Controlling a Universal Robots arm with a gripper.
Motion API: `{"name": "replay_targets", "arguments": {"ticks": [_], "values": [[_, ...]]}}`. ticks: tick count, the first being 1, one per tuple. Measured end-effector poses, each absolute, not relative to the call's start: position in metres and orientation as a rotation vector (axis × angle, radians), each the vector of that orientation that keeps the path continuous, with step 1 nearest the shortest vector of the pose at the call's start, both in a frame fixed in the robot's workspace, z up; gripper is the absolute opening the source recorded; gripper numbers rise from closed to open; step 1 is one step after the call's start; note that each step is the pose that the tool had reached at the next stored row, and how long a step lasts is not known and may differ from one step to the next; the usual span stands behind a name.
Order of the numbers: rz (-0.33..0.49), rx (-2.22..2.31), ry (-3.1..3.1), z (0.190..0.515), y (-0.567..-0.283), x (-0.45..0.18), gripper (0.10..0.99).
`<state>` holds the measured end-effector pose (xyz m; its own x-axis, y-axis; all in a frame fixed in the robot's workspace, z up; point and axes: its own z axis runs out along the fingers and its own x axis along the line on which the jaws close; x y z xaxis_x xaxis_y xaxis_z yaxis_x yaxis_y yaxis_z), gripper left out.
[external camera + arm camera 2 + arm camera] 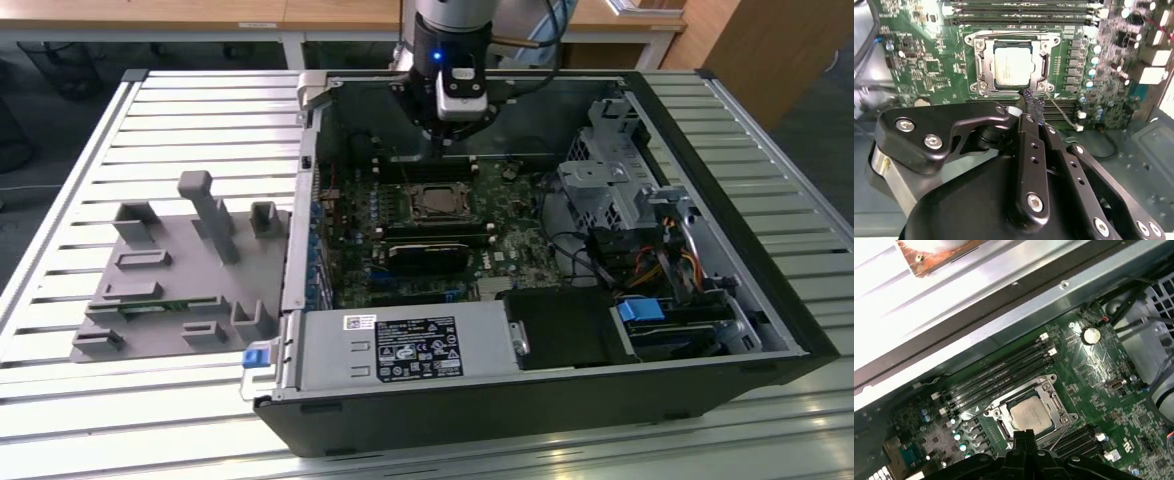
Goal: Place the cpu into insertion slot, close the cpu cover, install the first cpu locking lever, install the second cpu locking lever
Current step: 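Install the first cpu locking lever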
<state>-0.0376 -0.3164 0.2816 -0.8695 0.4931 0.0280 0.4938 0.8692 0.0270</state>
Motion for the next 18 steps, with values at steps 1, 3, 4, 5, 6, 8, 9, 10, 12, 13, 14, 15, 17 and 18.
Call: {"name": "replay_targets", "arguments": {"ticks": [1,3,4,5,6,8,9,10,12,13,14,15,17,18], "values": [[-0.052,-0.77,-3.024,0.2816,-0.3164,-0.0377,0.106],[-0.051,-0.715,-3.037,0.2816,-0.3164,-0.0377,0.106],[-0.051,-0.686,-3.043,0.2816,-0.3164,-0.0377,0.106],[-0.05,-0.659,-3.049,0.2816,-0.3164,-0.0377,0.106],[-0.05,-0.632,-3.055,0.2816,-0.3164,-0.0377,0.106],[-0.049,-0.574,-3.065,0.2816,-0.3164,-0.0377,0.106],[-0.049,-0.546,-3.07,0.2815,-0.3164,-0.0376,0.106],[-0.049,-0.52,-3.075,0.2815,-0.3164,-0.0376,0.106],[-0.048,-0.463,-3.083,0.2815,-0.3164,-0.0377,0.106],[-0.048,-0.435,-3.087,0.2815,-0.3164,-0.0376,0.106],[-0.047,-0.406,-3.09,0.2815,-0.3164,-0.0376,0.106],[-0.047,-0.378,-3.094,0.2815,-0.3164,-0.0377,0.106],[-0.046,-0.322,-3.099,0.2815,-0.3164,-0.0376,0.106],[-0.046,-0.294,-3.102,0.2814,-0.3164,-0.0376,0.106]]}}
